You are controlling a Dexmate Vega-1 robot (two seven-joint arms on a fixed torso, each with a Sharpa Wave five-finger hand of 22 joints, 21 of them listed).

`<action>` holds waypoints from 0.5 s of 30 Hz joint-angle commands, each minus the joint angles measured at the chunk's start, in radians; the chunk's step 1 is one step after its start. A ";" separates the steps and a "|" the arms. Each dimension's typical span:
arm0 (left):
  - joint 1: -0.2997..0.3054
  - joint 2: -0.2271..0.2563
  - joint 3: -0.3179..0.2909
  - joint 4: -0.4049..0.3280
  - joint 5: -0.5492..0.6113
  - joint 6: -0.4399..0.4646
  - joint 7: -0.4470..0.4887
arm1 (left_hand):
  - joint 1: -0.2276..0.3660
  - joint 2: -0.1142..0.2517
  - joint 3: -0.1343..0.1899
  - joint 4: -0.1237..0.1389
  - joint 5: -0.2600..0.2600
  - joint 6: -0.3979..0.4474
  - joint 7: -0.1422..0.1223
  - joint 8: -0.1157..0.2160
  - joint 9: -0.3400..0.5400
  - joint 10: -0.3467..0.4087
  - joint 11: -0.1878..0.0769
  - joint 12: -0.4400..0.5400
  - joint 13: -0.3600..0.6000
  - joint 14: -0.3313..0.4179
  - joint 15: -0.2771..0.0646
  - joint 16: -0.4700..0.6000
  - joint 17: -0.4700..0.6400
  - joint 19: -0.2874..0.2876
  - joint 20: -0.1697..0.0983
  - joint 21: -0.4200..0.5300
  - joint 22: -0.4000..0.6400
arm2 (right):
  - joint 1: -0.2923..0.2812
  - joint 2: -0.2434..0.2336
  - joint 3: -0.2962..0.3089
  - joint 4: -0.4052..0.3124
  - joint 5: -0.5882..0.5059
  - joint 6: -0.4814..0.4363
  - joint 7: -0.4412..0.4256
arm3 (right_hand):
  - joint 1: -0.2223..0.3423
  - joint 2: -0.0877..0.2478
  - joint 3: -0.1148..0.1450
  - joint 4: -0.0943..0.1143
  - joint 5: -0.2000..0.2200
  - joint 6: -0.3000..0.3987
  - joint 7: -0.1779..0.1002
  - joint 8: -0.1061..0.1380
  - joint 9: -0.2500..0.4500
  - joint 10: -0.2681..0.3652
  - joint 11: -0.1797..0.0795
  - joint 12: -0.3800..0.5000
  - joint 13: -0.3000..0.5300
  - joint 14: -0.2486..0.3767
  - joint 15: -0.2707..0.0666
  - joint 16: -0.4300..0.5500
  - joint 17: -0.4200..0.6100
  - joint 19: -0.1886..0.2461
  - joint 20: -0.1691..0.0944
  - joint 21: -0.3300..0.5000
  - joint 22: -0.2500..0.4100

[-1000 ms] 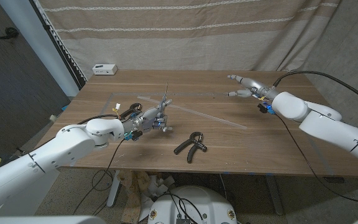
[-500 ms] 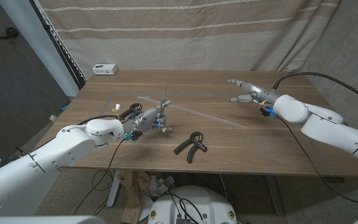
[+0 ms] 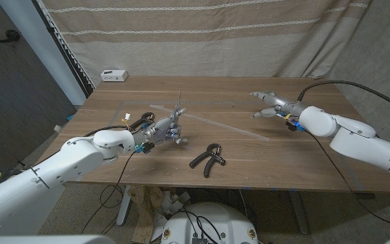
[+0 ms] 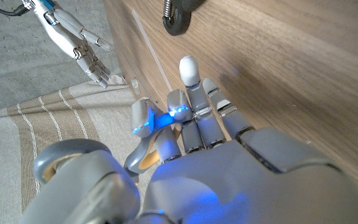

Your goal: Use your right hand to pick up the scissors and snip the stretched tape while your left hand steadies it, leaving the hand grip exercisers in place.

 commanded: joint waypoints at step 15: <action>0.001 0.000 -0.006 0.006 0.009 -0.009 0.000 | -0.016 0.001 -0.248 -0.088 0.016 0.200 0.193 0.041 0.002 0.074 -0.042 0.003 0.002 -0.004 -0.044 0.075 0.084 0.013 -0.024 -0.001 -0.001 | -0.076 -0.055 0.026 -0.062 -0.023 -0.116 -0.012 | 0.047 0.004 0.030 0.006 0.009 -0.069 0.021 0.009 0.003 -0.080 0.020 0.012 -0.001 -0.142 -0.055 0.012 0.003 -0.019 -0.101 0.009 0.000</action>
